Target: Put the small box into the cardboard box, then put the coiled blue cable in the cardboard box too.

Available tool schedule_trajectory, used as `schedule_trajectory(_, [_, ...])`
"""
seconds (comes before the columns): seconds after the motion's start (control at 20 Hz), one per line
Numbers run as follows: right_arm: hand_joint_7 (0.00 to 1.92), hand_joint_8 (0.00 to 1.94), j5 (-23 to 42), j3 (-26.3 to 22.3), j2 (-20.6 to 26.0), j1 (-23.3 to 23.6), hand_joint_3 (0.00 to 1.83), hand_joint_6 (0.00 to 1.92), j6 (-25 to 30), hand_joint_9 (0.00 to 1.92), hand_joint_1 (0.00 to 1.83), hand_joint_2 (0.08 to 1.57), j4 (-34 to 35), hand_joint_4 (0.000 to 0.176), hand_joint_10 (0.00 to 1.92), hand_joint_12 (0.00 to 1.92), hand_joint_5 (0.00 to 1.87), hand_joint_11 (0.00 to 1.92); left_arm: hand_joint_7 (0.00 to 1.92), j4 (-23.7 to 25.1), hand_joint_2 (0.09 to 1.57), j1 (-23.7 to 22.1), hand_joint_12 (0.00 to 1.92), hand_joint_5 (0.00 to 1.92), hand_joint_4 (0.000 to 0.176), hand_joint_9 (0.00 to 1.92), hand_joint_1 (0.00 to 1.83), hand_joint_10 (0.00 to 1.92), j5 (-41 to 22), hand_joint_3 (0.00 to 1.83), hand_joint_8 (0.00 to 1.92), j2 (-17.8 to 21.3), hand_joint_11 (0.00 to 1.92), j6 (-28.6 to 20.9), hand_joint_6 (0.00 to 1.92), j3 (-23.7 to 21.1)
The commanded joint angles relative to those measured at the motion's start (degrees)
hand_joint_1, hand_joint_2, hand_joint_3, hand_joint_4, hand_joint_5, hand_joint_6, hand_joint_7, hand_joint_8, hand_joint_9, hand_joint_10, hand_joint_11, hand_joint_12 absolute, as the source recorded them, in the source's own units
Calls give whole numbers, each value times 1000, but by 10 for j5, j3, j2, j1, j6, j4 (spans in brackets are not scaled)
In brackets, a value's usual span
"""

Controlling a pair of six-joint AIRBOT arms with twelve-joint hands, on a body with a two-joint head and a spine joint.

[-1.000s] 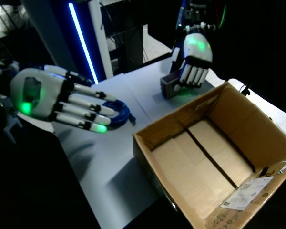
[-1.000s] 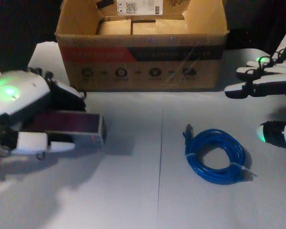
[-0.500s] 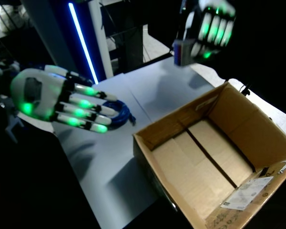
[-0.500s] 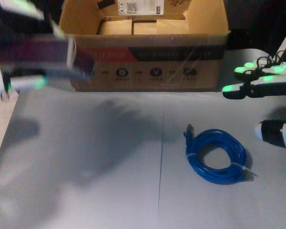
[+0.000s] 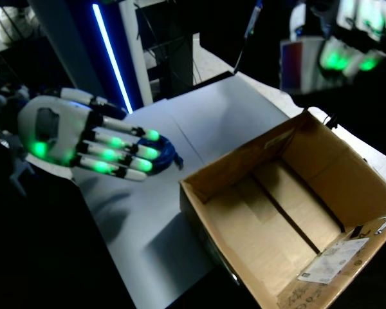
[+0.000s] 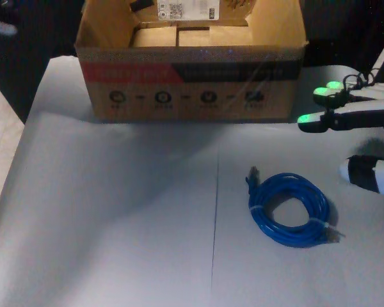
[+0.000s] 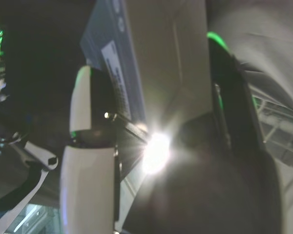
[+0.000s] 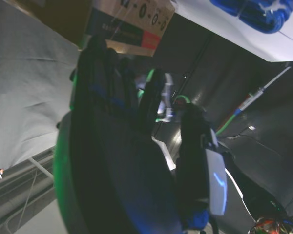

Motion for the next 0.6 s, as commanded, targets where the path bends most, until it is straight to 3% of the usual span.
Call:
schedule_trajectory(0.0, [178, 0, 68, 3, -3, 6, 0, 0, 8, 92, 509, 1370, 1, 149, 4, 121, 461, 0, 1006, -15, 1114, -13, 1669, 971, 0, 831, 1253, 1179, -22, 0, 1167, -18, 634, 1, 778, 17])
schedule_trajectory(0.05, [185, 1, 68, 6, -4, 6, 0, 1, 15, 110, 522, 1368, 0, 145, 7, 138, 467, 0, 914, -19, 1050, -17, 1828, 722, 0, 886, 1156, 1427, -9, 0, 1135, -36, 746, 1, 352, 32])
schedule_trajectory(0.1, [213, 2, 68, 10, -6, 6, 0, 1, 26, 153, 520, 1365, -4, 137, 6, 238, 481, 0, 933, -20, 1081, -24, 1649, 1080, 0, 749, 1220, 1143, 11, 4, 1161, -57, 523, 1, 526, 50])
schedule_trajectory(0.15, [228, 1, 68, 14, -9, 6, 0, 2, 35, 168, 541, 1353, -7, 132, 4, 336, 500, 0, 797, -20, 1091, -28, 1546, 1022, 0, 667, 1180, 845, 32, 10, 758, -74, 360, 1, 872, 67])
schedule_trajectory(0.2, [236, 2, 68, 17, -11, 6, 0, 2, 36, 173, 550, 1353, -8, 119, 3, 373, 509, 0, 879, -23, 1092, -30, 1539, 1015, 0, 675, 1170, 767, 44, 0, 433, -87, 353, 1, 907, 79])
schedule_trajectory(0.25, [242, 2, 68, 19, -13, 7, 0, 3, 36, 167, 547, 1352, -9, 105, 1, 351, 522, 0, 830, -28, 1125, -30, 1732, 1094, 0, 613, 1236, 1182, 53, 0, 1309, -102, 416, 1, 683, 93])
schedule_trajectory(0.3, [248, 2, 68, 22, -16, 9, 0, 3, 36, 167, 575, 1346, -10, 97, 1, 316, 533, 0, 838, -34, 1121, -30, 1738, 1125, 0, 647, 1248, 1285, 65, 0, 1358, -119, 465, 1, 616, 110])
schedule_trajectory(0.35, [240, 1, 68, 23, -18, 11, 0, 1, 36, 158, 560, 1350, -11, 102, 1, 270, 529, 0, 832, -35, 1112, -30, 1645, 1144, 0, 635, 1244, 1163, 74, 0, 1272, -125, 439, 1, 679, 116])
schedule_trajectory(0.4, [238, 0, 68, 24, -19, 12, 0, 2, 36, 160, 564, 1346, -14, 114, 2, 283, 521, 0, 873, -37, 1096, -30, 1476, 1170, 0, 717, 1245, 927, 84, 0, 1157, -130, 453, 1, 685, 122])
schedule_trajectory(0.45, [233, 0, 68, 24, -19, 13, 0, 4, 36, 152, 586, 1337, -15, 115, 0, 287, 526, 0, 887, -40, 1099, -30, 1363, 1133, 0, 797, 1240, 641, 95, 1, 1075, -135, 442, 1, 791, 129])
schedule_trajectory(0.5, [237, 1, 68, 24, -19, 13, 0, 6, 36, 158, 561, 1342, -15, 100, 2, 308, 546, 0, 886, -42, 1106, -28, 1299, 1105, 0, 795, 1241, 436, 103, 0, 1033, -140, 352, 1, 876, 135])
schedule_trajectory(0.55, [237, 1, 68, 24, -19, 13, 1, 5, 36, 159, 548, 1345, -15, 98, 1, 323, 550, 0, 933, -43, 1106, -27, 1386, 1057, 0, 910, 1220, 473, 110, 0, 1052, -144, 509, 1, 865, 139])
